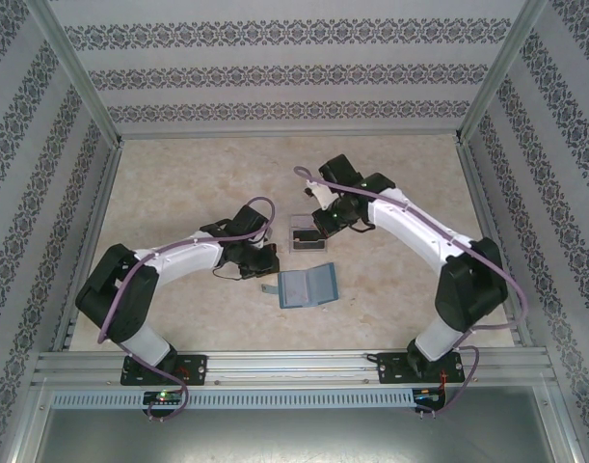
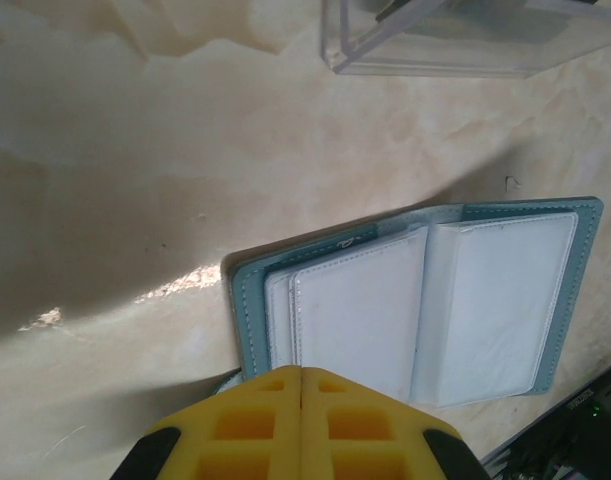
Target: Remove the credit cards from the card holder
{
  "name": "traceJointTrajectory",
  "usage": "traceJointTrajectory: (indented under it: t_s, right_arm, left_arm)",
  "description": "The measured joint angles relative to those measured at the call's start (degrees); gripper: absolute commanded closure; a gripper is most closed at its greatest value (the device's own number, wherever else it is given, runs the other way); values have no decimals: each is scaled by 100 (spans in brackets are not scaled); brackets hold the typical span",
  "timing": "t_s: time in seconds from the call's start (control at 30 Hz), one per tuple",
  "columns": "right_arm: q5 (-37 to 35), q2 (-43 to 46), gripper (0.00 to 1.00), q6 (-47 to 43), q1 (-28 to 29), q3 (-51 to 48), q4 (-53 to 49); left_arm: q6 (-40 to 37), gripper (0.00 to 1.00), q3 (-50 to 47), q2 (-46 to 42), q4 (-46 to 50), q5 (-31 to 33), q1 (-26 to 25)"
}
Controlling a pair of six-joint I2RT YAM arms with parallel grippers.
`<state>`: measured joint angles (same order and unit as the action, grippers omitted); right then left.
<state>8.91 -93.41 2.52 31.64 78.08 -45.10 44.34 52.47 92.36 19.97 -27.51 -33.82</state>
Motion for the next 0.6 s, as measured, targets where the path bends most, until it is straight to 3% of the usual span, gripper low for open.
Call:
traceJointTrajectory:
  t_s: [0.6]
  right_arm:
    - [269,813,100,3126,389,-1165,896]
  left_arm:
    - [-20,100,-33,450,-138,-162,-155]
